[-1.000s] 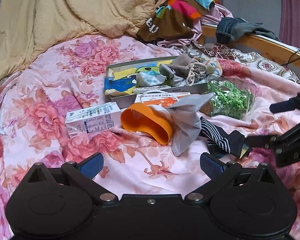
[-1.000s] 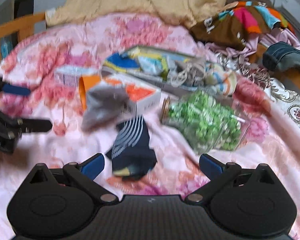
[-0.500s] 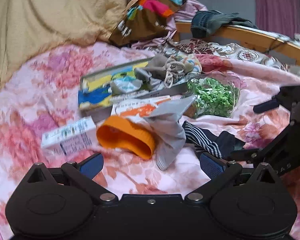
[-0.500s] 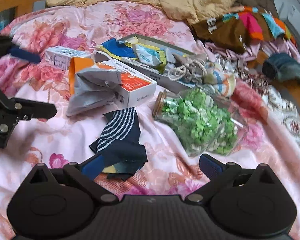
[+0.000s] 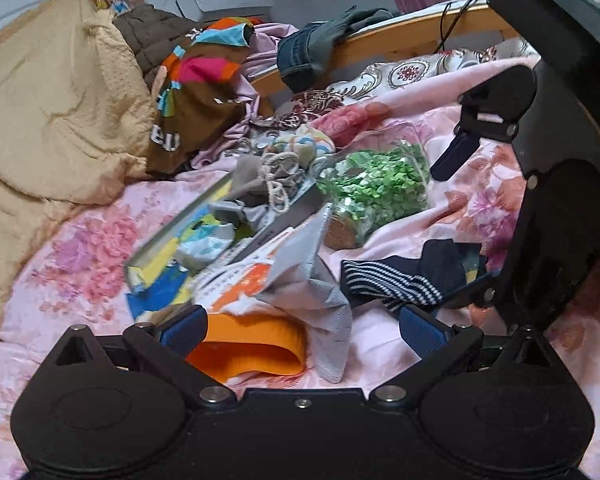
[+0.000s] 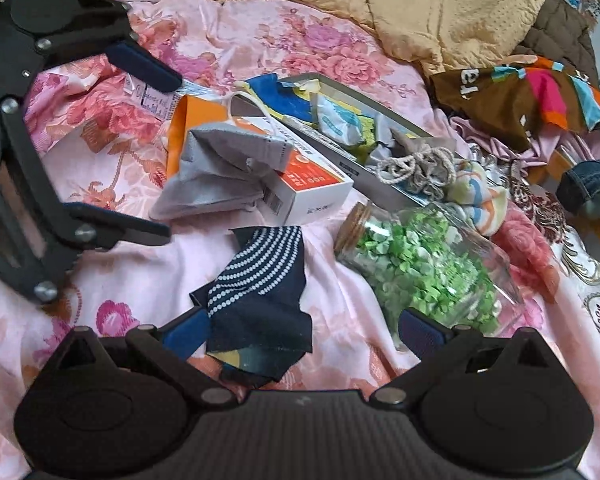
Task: Organize soft objects
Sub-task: 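Reach the right gripper to the navy striped sock while the left gripper reaches the grey mask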
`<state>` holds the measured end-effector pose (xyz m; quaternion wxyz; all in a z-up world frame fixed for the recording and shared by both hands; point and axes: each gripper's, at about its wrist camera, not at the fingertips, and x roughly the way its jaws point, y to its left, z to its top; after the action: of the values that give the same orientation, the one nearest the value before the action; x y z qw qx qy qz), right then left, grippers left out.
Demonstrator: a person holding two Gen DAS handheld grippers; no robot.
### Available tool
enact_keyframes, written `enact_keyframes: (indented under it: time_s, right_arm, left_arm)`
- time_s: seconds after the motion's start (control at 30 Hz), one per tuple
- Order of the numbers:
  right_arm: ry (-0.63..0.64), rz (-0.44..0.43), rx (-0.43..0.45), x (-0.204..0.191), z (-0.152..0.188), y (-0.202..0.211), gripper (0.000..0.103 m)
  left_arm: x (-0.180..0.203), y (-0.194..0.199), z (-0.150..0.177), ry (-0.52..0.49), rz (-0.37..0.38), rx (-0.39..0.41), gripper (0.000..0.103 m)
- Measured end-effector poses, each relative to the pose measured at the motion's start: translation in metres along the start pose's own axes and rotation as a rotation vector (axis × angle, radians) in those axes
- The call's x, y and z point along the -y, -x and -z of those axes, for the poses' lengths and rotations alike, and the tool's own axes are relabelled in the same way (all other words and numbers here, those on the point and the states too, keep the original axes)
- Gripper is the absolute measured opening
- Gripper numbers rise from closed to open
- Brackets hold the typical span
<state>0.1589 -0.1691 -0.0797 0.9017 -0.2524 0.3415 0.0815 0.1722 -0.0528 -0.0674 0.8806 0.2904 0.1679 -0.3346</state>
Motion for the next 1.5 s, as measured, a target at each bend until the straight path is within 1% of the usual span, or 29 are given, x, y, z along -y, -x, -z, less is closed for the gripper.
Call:
enact_keyframes:
  time_s: [0.13,0.23,0.33,0.4,0.5,0.6,0.7,0.87,0.93,1.0,1.03,1.1,1.17,1.27,1.37,1.43,1.5]
  right_arm:
    - [0.015,-0.021,0.008,-0.002,-0.002,-0.006,0.103]
    - [0.035,-0.011,0.015,-0.006,-0.003,-0.007,0.103]
    - [0.038,-0.006,0.029,-0.007,-0.004,-0.007,0.103]
    - [0.037,-0.009,0.036,-0.007,-0.004,-0.008,0.103]
    - [0.037,-0.008,0.033,-0.009,-0.005,-0.011,0.103]
    - [0.029,-0.004,0.021,-0.009,-0.005,-0.015,0.103]
    - [0.009,-0.006,0.022,-0.008,-0.006,-0.017,0.103]
    - [0.010,0.004,0.033,-0.009,-0.006,-0.017,0.102]
    - [0.005,0.004,0.034,-0.008,-0.006,-0.017,0.102]
    - [-0.009,0.004,0.036,-0.007,-0.006,-0.017,0.102]
    - [-0.018,0.004,0.037,-0.006,-0.006,-0.017,0.102]
    - [-0.040,0.002,0.035,-0.004,-0.006,-0.017,0.096]
    - [-0.068,-0.012,0.028,-0.002,-0.006,-0.017,0.092]
    - [-0.116,-0.044,0.011,0.001,-0.006,-0.019,0.085]
    - [-0.165,-0.084,-0.004,0.006,-0.006,-0.021,0.077]
    - [-0.184,-0.100,-0.013,0.007,-0.005,-0.022,0.074]
    - [-0.183,-0.110,-0.020,0.007,-0.005,-0.022,0.066]
  left_arm:
    - [0.000,-0.010,0.004,0.016,0.015,-0.021,0.088]
    - [-0.003,-0.014,0.006,0.061,0.034,-0.023,0.081]
    - [-0.006,-0.014,0.005,0.106,0.058,0.000,0.079]
    - [-0.008,-0.012,0.005,0.125,0.066,0.025,0.074]
    - [-0.010,-0.013,0.003,0.161,0.082,0.035,0.068]
    - [-0.013,-0.015,0.002,0.220,0.080,0.020,0.068]
    - [-0.018,-0.018,0.000,0.305,0.077,-0.010,0.071]
    - [-0.026,-0.017,-0.002,0.436,0.080,0.004,0.070]
    - [-0.029,-0.017,-0.003,0.483,0.086,0.006,0.065]
    - [-0.030,-0.019,-0.004,0.515,0.083,-0.006,0.056]
    - [-0.030,-0.021,-0.004,0.530,0.078,-0.014,0.054]
    - [-0.032,-0.023,-0.003,0.555,0.068,-0.028,0.046]
    - [-0.035,-0.025,0.000,0.588,0.068,-0.039,0.042]
    - [-0.042,-0.025,0.004,0.650,0.088,-0.046,0.040]
    - [-0.048,-0.027,0.007,0.717,0.110,-0.048,0.036]
    - [-0.050,-0.027,0.009,0.744,0.115,-0.052,0.033]
    - [-0.051,-0.028,0.010,0.759,0.107,-0.061,0.033]
